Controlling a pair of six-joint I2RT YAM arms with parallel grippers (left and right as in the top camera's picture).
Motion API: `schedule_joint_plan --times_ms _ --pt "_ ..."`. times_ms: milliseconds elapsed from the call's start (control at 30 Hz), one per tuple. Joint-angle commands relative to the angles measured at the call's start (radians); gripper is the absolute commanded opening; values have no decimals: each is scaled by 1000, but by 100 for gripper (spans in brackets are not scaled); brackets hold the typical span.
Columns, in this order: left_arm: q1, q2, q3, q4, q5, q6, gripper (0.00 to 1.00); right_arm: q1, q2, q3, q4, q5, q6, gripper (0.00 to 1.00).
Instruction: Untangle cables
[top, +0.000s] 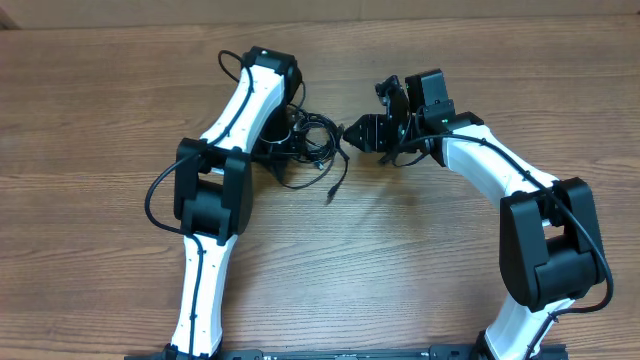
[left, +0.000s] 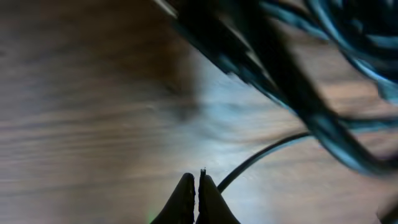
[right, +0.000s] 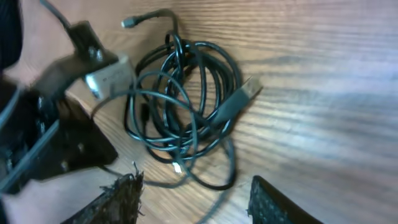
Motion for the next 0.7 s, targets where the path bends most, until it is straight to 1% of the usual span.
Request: schedule_joint_plan --times_ms 0,33,67,200,267,367,467,567,633,667 --pt "19 -16 -8 32 -41 -14 4 4 6 3 7 24 -267 51" --pt "20 -16 -8 46 -33 -14 4 4 6 3 8 24 -282 46" --pt "20 -16 -8 55 -25 -14 4 7 6 3 6 20 -296 45" --pt "20 -16 -8 90 9 -13 4 38 6 3 -27 12 -356 45" --pt "20 -16 -8 108 11 -14 4 66 6 3 -37 2 -364 45" --pt "21 -16 -8 145 6 -14 4 114 11 3 -42 3 -378 45" --pt "23 -16 -8 184 -31 -14 4 157 23 3 -39 7 -377 45" --pt "27 -16 -8 227 -77 -15 4 193 41 3 -39 21 -366 45" --pt "32 -16 -8 253 -111 -28 4 208 53 3 -30 28 -304 45" --pt "36 -16 -8 269 -140 -42 4 216 63 3 -19 21 -241 45"
